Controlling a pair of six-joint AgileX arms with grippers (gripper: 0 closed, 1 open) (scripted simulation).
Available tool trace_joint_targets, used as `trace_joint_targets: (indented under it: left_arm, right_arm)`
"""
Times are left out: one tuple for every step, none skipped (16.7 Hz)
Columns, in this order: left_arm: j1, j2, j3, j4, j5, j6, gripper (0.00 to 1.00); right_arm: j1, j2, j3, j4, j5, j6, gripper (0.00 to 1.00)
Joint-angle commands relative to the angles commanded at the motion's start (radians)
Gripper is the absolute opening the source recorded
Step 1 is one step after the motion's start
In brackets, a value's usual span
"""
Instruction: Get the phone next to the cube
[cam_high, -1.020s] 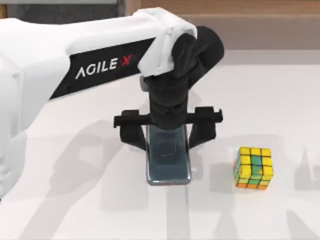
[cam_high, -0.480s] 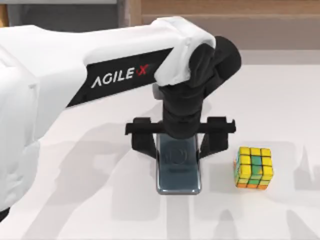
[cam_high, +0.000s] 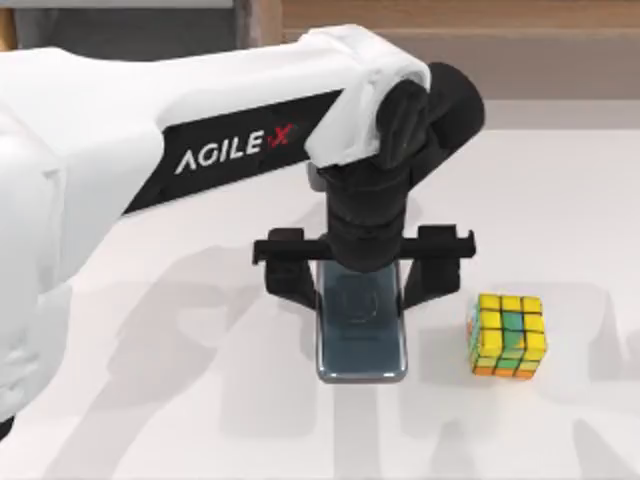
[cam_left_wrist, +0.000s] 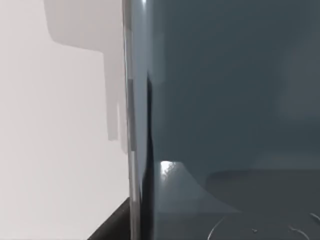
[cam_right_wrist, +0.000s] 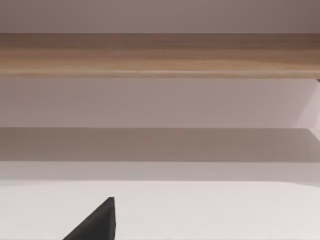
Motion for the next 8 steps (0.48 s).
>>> trace_joint_targets:
  left_arm:
    - [0.0, -0.005, 0.002, 0.003, 0.0, 0.0, 0.0]
    - [0.0, -0.01, 0.005, 0.006, 0.001, 0.0, 0.0]
    - [0.0, -0.016, 0.008, 0.01, 0.001, 0.0, 0.0]
    - [-0.001, -0.022, 0.011, 0.014, 0.001, 0.0, 0.0]
    - [-0.001, -0.028, 0.015, 0.018, 0.002, 0.0, 0.0]
    - [-0.001, -0.035, 0.018, 0.023, 0.002, 0.0, 0.0]
    - [-0.001, -0.041, 0.021, 0.027, 0.003, 0.0, 0.0]
    - [-0.001, -0.048, 0.024, 0.032, 0.003, 0.0, 0.0]
  right_arm:
    - [0.0, 0.0, 0.0, 0.0, 0.0, 0.0, 1.0]
    - [0.0, 0.0, 0.0, 0.0, 0.0, 0.0, 1.0]
    - [0.0, 0.0, 0.0, 0.0, 0.0, 0.0, 1.0]
    - [0.0, 0.0, 0.0, 0.0, 0.0, 0.0, 1.0]
    - [0.0, 0.0, 0.0, 0.0, 0.0, 0.0, 1.0]
    - [0.0, 0.0, 0.0, 0.0, 0.0, 0.0, 1.0]
    - [0.0, 0.0, 0.0, 0.0, 0.0, 0.0, 1.0]
    - [0.0, 0.0, 0.0, 0.0, 0.0, 0.0, 1.0]
